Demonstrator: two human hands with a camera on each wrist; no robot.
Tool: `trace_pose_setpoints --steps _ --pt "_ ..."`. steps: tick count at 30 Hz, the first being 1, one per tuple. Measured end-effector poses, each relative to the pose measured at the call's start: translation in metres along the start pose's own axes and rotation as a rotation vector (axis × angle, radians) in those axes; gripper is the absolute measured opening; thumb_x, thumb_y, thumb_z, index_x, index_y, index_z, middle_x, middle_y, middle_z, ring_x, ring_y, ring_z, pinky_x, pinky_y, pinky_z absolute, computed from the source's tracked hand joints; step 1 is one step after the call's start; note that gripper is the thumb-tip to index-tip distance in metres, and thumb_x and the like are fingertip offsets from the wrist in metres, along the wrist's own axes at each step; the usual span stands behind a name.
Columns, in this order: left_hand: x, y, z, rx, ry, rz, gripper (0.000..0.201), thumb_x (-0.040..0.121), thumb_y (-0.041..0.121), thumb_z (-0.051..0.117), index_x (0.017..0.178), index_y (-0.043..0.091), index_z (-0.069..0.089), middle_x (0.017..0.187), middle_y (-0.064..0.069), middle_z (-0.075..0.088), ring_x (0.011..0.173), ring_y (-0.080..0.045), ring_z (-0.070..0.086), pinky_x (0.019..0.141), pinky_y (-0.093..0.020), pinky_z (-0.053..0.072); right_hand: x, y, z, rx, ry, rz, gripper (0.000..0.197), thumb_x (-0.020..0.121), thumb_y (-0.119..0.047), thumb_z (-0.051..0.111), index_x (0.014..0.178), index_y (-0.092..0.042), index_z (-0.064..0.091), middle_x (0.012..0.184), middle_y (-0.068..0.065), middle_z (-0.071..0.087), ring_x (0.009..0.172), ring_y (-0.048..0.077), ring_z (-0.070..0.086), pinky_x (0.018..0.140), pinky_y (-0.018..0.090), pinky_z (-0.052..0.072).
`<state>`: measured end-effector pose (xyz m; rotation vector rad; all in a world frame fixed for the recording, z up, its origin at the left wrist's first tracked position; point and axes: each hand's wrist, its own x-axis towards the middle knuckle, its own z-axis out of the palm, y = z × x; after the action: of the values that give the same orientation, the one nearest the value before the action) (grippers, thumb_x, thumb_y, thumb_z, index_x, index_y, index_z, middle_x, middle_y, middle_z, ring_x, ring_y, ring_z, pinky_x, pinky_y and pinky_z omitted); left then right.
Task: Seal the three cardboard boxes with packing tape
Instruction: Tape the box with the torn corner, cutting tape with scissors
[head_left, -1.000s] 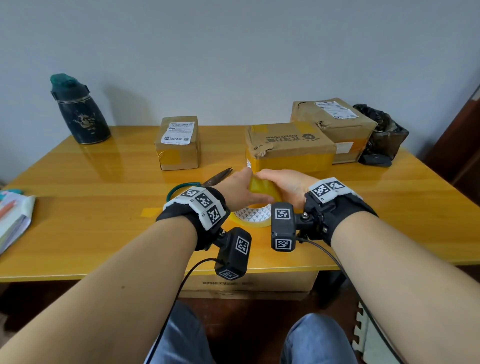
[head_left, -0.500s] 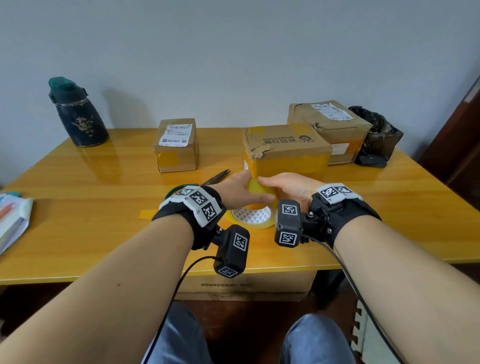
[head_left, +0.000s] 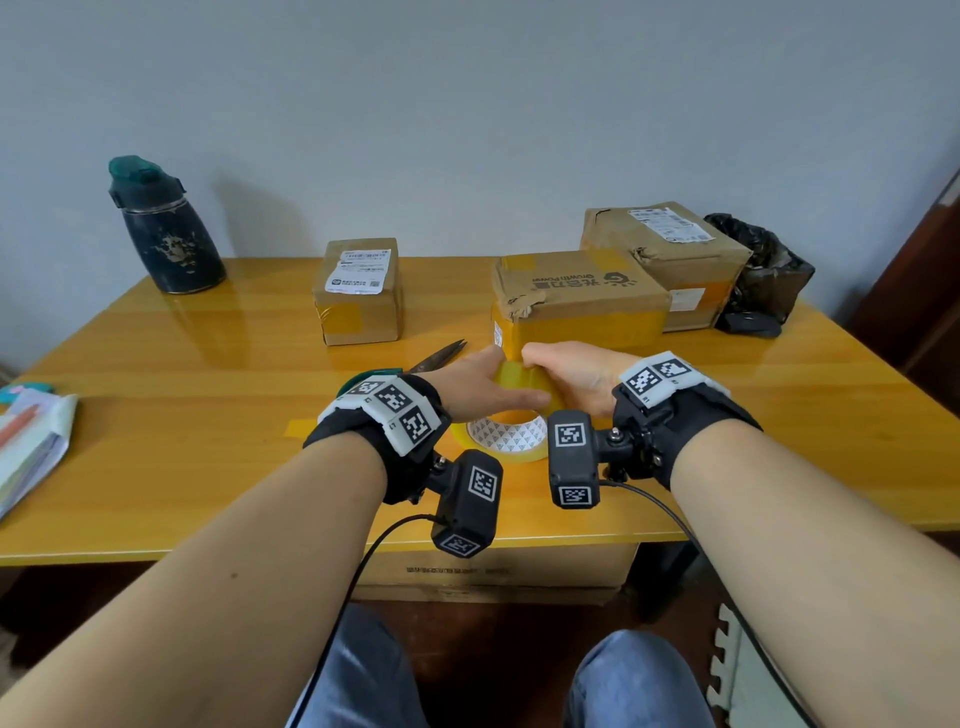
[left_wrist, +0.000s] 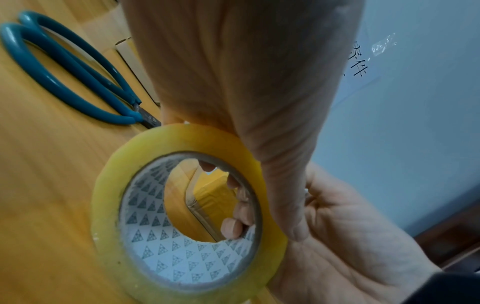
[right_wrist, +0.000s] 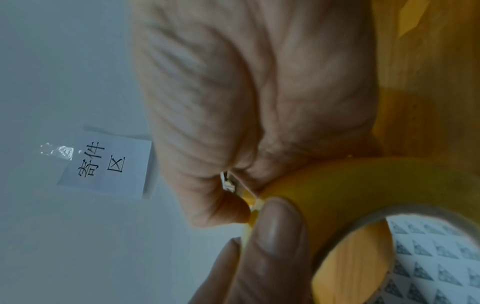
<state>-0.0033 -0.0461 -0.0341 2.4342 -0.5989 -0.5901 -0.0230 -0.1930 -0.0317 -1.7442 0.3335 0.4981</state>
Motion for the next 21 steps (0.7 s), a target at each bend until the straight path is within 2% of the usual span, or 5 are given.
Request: trace_pose_setpoints --steps 3,7,9,14,21 --pt "0.0007 0.0014 0.0011 0.017 0.005 0.004 0.054 0.083 0.058 0.062 0.116 0.018 0.044 0.089 0.007 0.05 0.076 -0.007 0.049 0.061 -0.024 0.039 -0.0025 0.0033 -0.0027 0.041 -0.008 -0.003 0.019 0.094 -0.012 0.035 0.081 -0.01 0.048 0.052 0.003 0.059 0.044 0.015 0.059 0.045 0.025 0.043" --pt "0.0007 0.0036 0.0015 0.056 0.007 0.008 0.065 0.084 0.058 0.061 0.128 0.014 0.042 0.103 0.002 0.049 0.088 -0.013 0.048 0.069 -0.027 0.039 -0.0061 0.0013 0.0029 0.016 0.014 0.014 0.016 0.088 -0.024 0.046 0.093 -0.012 0.055 0.074 0.008 0.057 0.063 0.021 0.056 0.054 0.029 0.045" --pt "0.001 0.0043 0.0016 0.053 0.004 0.008 0.067 0.084 0.058 0.06 0.13 0.013 0.041 0.109 -0.001 0.051 0.092 -0.015 0.048 0.073 -0.027 0.04 -0.0072 0.0006 0.0037 0.01 0.014 0.025 0.016 0.086 -0.025 0.047 0.091 -0.013 0.055 0.077 0.009 0.055 0.067 0.022 0.055 0.055 0.03 0.045" --pt "0.0001 0.0034 0.0017 0.025 -0.001 0.001 0.049 0.084 0.056 0.062 0.112 0.02 0.044 0.09 0.005 0.052 0.076 -0.008 0.05 0.062 -0.025 0.04 -0.005 0.0017 0.0025 0.062 0.01 0.021 0.011 0.088 -0.014 0.04 0.079 -0.015 0.046 0.072 0.007 0.047 0.06 0.02 0.048 0.051 0.028 0.042" --pt "0.0002 0.0033 0.0013 0.042 -0.009 0.014 0.06 0.083 0.057 0.062 0.123 0.016 0.045 0.109 -0.002 0.057 0.095 -0.018 0.056 0.082 -0.033 0.049 -0.0025 0.0026 0.0005 0.069 -0.005 0.001 0.01 0.085 -0.016 0.039 0.076 -0.017 0.043 0.067 0.004 0.044 0.058 0.017 0.044 0.052 0.028 0.039"
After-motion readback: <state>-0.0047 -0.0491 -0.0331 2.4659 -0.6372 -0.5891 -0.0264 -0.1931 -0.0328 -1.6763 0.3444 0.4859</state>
